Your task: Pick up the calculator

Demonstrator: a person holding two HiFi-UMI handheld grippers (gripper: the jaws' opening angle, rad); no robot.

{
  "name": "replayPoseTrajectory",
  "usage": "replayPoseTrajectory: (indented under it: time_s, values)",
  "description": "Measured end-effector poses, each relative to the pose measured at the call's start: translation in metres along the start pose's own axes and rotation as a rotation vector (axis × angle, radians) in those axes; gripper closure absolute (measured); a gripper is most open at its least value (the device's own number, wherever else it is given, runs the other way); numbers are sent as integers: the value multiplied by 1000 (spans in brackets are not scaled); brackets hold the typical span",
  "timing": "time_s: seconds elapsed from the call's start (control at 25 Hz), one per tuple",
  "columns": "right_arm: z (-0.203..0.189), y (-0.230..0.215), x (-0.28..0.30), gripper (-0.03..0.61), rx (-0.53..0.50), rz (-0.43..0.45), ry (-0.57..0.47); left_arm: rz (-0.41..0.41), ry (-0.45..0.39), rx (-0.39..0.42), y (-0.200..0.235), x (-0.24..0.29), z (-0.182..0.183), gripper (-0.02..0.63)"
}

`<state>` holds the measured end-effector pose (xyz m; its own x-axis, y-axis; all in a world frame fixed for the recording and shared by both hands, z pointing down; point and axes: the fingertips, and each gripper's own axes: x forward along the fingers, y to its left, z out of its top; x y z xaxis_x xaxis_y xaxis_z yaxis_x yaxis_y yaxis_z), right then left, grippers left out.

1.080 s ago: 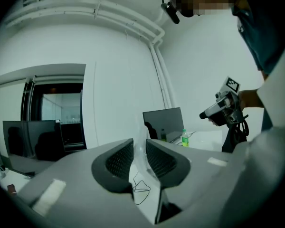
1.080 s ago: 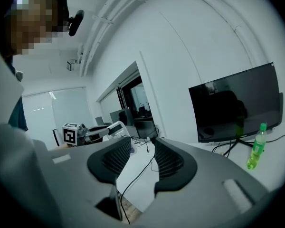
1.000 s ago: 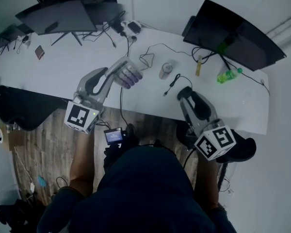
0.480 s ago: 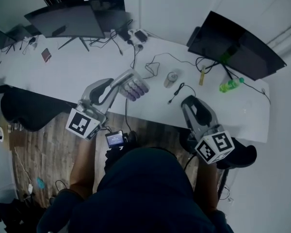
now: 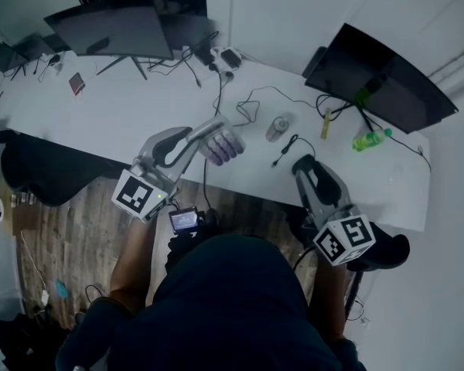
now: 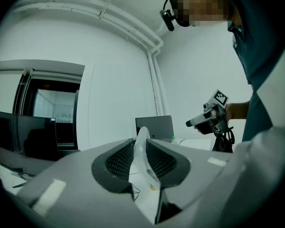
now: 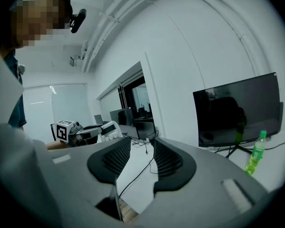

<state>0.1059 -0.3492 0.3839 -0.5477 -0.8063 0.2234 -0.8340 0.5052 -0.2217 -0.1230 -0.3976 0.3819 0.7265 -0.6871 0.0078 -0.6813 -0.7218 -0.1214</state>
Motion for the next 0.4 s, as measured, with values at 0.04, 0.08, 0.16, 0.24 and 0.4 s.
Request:
replayPoseTrajectory:
  time_s: [0.04, 0.08, 0.16, 0.24, 0.4]
  values:
    - [0, 0, -1, 431, 1, -5, 1, -6, -2, 0, 0, 1, 0, 535]
    - [-1, -1, -1, 431, 2, -10, 1, -12, -5, -1, -1, 1, -1, 535]
    - [-2, -1, -2, 431, 4, -16, 1, -19, -5, -2, 0, 3, -2, 535]
    - [-4, 0, -1, 431, 4, -20, -1, -23, 0, 1, 1, 4, -4, 535]
    - [-6, 0, 2, 432, 2, -28, -3, -33, 2, 5, 4, 6, -10, 535]
